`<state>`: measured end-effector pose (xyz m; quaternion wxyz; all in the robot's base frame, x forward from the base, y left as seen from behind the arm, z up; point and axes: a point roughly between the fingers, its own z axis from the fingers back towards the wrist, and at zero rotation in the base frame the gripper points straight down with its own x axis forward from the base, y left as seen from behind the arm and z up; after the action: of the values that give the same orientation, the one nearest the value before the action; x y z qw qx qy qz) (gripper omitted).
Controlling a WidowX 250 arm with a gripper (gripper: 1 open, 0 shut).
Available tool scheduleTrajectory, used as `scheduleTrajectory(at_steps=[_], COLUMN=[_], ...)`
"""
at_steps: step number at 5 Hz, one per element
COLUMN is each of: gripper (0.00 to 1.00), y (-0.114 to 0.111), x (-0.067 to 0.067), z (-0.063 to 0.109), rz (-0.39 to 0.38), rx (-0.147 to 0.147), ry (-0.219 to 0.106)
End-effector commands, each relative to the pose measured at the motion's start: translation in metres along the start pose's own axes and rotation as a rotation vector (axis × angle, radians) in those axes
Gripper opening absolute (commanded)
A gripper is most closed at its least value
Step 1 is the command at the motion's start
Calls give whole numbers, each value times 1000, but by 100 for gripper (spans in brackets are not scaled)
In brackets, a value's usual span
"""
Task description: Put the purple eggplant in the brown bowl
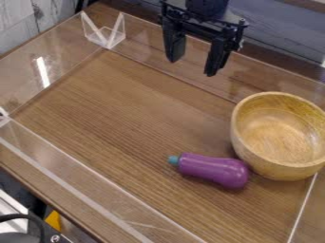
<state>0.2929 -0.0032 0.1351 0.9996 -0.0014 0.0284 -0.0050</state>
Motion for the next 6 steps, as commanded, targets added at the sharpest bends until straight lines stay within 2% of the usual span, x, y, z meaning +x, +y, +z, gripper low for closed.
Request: scheduleTrajectory(at_steps=[1, 2, 4, 6], gripper=[100, 100, 100, 100], y=[5, 14, 20, 16], x=[-4, -7, -28, -34], z=[0, -8, -13, 4], rz=[-46, -112, -470, -701], rx=[-1, -3, 20, 31], ry=[19, 37, 39, 36])
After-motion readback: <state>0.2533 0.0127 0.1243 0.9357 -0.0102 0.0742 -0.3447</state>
